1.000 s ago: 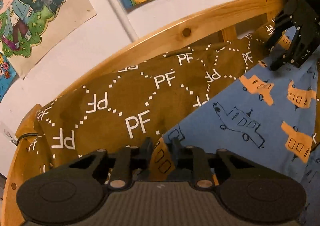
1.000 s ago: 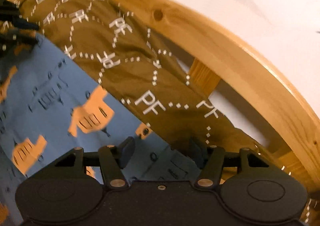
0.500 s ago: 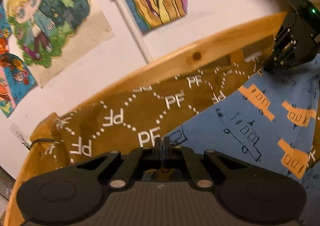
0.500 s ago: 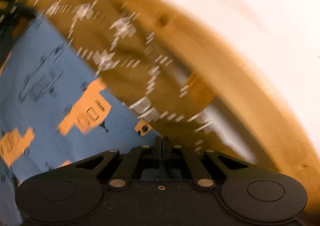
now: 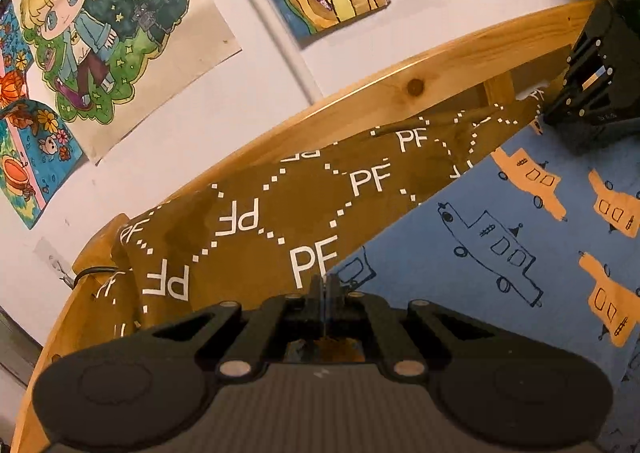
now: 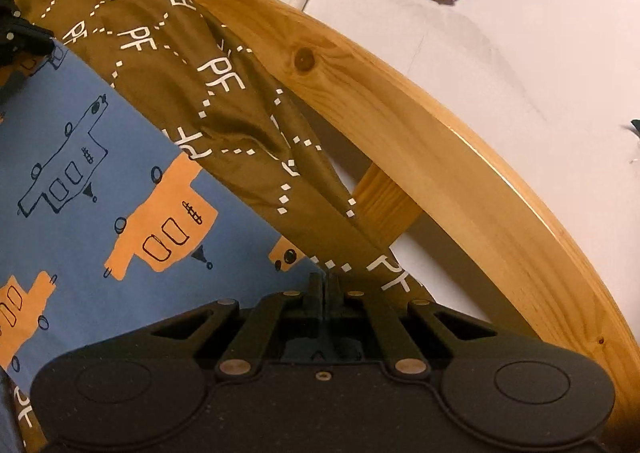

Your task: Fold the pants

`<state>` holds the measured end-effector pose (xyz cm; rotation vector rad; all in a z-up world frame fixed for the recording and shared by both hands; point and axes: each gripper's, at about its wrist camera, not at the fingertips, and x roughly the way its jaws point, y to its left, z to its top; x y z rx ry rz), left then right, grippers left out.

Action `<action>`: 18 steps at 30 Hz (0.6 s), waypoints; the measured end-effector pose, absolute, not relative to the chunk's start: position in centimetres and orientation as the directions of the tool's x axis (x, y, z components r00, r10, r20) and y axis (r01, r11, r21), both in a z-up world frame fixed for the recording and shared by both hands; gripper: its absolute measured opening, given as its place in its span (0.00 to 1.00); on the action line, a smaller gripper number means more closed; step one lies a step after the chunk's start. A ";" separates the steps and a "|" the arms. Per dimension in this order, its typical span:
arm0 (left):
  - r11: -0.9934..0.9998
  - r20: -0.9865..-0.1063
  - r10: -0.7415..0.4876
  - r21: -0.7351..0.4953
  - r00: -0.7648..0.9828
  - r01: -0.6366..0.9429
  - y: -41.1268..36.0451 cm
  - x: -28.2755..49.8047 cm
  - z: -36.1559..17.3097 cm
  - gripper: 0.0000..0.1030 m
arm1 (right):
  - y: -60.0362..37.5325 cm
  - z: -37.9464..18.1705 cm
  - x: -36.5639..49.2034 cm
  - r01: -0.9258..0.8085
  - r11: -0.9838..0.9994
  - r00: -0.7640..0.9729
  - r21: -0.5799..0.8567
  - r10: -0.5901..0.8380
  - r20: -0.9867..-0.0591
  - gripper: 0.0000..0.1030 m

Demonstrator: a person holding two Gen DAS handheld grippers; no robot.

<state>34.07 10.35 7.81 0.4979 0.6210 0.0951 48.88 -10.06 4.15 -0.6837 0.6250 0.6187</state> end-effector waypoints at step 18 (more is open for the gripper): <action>0.833 -0.348 -0.051 0.503 0.936 0.232 8.9 21.6 10.1 0.00 | -18.4 10.9 34.0 -0.702 0.596 0.698 -0.389 0.469 -0.541 0.00</action>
